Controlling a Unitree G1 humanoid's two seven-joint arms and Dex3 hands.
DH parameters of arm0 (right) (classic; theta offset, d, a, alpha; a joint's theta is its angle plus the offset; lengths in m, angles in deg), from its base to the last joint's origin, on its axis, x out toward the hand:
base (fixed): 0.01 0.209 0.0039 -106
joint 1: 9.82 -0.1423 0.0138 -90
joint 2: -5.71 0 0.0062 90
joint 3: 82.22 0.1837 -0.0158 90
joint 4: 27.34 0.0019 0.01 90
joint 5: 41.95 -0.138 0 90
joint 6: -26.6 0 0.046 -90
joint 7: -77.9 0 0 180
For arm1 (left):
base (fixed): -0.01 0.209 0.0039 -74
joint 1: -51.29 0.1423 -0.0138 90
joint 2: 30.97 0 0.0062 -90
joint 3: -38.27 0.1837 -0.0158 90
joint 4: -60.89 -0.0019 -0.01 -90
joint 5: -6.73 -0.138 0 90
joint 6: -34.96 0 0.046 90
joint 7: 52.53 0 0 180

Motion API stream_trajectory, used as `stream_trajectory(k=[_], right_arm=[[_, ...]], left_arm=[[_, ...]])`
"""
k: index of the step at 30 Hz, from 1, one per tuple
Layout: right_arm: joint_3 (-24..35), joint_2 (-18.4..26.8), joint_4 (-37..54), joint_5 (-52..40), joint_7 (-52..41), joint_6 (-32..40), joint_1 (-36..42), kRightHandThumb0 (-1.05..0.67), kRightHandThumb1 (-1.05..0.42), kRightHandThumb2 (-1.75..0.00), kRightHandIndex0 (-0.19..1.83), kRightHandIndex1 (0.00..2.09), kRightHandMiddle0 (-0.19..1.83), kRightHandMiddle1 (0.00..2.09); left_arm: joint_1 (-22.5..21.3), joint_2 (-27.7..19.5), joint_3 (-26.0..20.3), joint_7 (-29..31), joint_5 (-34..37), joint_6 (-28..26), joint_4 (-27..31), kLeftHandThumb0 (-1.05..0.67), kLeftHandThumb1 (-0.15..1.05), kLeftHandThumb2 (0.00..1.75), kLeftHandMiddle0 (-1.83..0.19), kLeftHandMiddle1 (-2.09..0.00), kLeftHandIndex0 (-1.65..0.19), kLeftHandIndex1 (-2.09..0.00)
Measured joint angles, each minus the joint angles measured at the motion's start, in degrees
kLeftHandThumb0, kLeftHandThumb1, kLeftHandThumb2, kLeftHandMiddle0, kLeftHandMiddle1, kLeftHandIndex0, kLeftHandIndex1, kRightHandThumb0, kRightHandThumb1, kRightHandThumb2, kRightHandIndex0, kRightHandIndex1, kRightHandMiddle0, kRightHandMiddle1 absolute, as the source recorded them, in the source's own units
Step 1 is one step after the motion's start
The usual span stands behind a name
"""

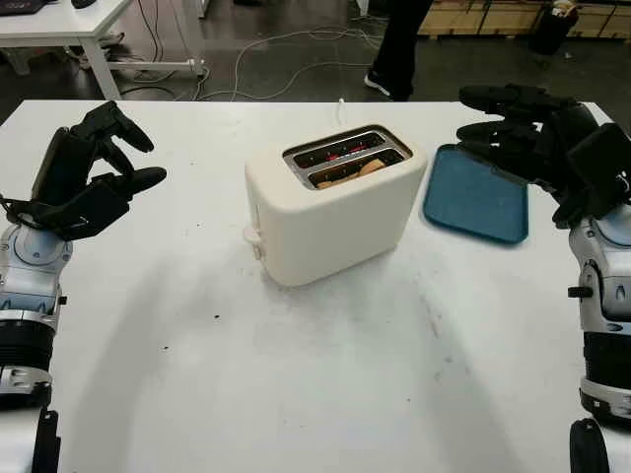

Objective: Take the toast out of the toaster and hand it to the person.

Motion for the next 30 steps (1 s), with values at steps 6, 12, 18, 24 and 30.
stream_trajectory(k=[6,12,18,24,30], right_arm=[[0.0,0.0,0.0,-0.01,0.07,0.0,0.0,-0.36,-0.8,0.0,0.49,0.67,0.74,0.0],[0.0,0.0,-0.01,-0.03,0.04,-0.01,0.0,-0.35,-0.8,0.0,0.49,0.68,0.74,0.0],[0.0,0.0,0.0,-0.01,0.05,0.0,0.0,-0.35,-0.8,0.0,0.51,0.69,0.75,0.01],[0.0,0.0,0.0,-0.01,0.05,0.0,-0.01,-0.32,-0.8,0.0,0.51,0.69,0.75,0.01],[0.0,0.0,-0.33,-0.03,-0.16,-0.02,-0.19,-0.33,-0.8,0.0,0.51,0.7,0.75,0.01]], left_arm=[[0.0,0.0,0.0,0.0,0.0,0.01,0.0,-1.05,0.92,0.18,-0.58,-1.62,-0.41,-1.57],[0.0,0.06,-0.01,0.01,0.01,0.01,0.0,-1.05,0.92,0.2,-0.57,-1.62,-0.4,-1.57],[0.0,0.06,-0.01,0.01,0.0,0.02,-0.01,-1.05,0.92,0.19,-0.57,-1.62,-0.4,-1.57],[-0.01,0.06,-0.01,0.07,0.0,0.09,-0.05,-1.05,0.92,0.19,-0.57,-1.62,-0.4,-1.57],[-0.01,0.06,-0.01,0.07,0.0,0.3,-0.15,-1.05,0.92,0.2,-0.57,-1.62,-0.41,-1.58]])
